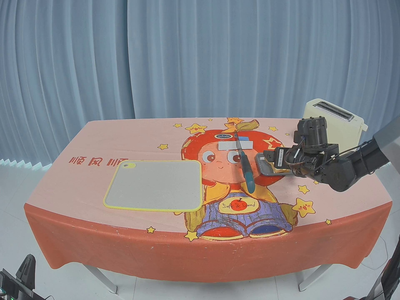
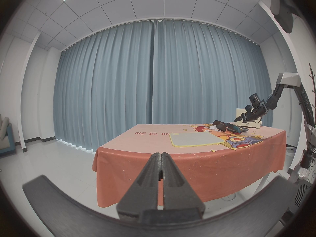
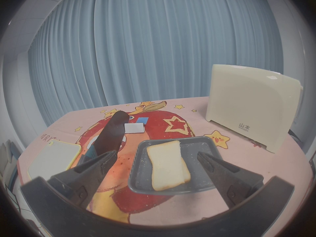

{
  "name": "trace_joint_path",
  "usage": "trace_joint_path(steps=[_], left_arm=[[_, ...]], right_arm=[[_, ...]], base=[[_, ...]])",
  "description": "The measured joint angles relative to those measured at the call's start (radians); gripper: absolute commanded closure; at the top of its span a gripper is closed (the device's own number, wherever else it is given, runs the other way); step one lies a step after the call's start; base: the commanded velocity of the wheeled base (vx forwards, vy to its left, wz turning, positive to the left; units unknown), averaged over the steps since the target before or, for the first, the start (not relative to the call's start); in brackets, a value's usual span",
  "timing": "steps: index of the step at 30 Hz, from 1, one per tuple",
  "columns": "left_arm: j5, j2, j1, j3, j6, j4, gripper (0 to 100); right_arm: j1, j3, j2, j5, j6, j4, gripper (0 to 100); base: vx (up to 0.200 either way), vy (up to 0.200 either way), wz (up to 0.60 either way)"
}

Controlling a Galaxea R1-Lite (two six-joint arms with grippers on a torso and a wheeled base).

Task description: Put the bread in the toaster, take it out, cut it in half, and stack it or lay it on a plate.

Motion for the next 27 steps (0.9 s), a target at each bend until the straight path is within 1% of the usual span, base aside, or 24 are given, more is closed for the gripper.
trace_joint_path(steps=[11, 17, 22, 27], left_arm=[[0.0, 0.0, 0.0, 0.0, 0.0, 0.0, 100], [0.0, 0.0, 0.0, 0.0, 0.0, 0.0, 100], [0.0, 0.0, 0.0, 0.0, 0.0, 0.0, 100], [0.0, 0.0, 0.0, 0.0, 0.0, 0.0, 100]], right_arm=[[-0.006, 0.134, -0.158, -0.004, -0.004, -0.015, 0], [-0.033, 0.177, -0.228, -0.007, -0.004, -0.017, 0], [-0.037, 0.206, -0.275, -0.008, -0.005, -0.018, 0], [-0.045, 0.234, -0.308, -0.017, -0.005, -0.017, 0]], base=[[0.0, 0.0, 0.0], [0.0, 0.0, 0.0], [0.0, 0.0, 0.0], [0.0, 0.0, 0.0]])
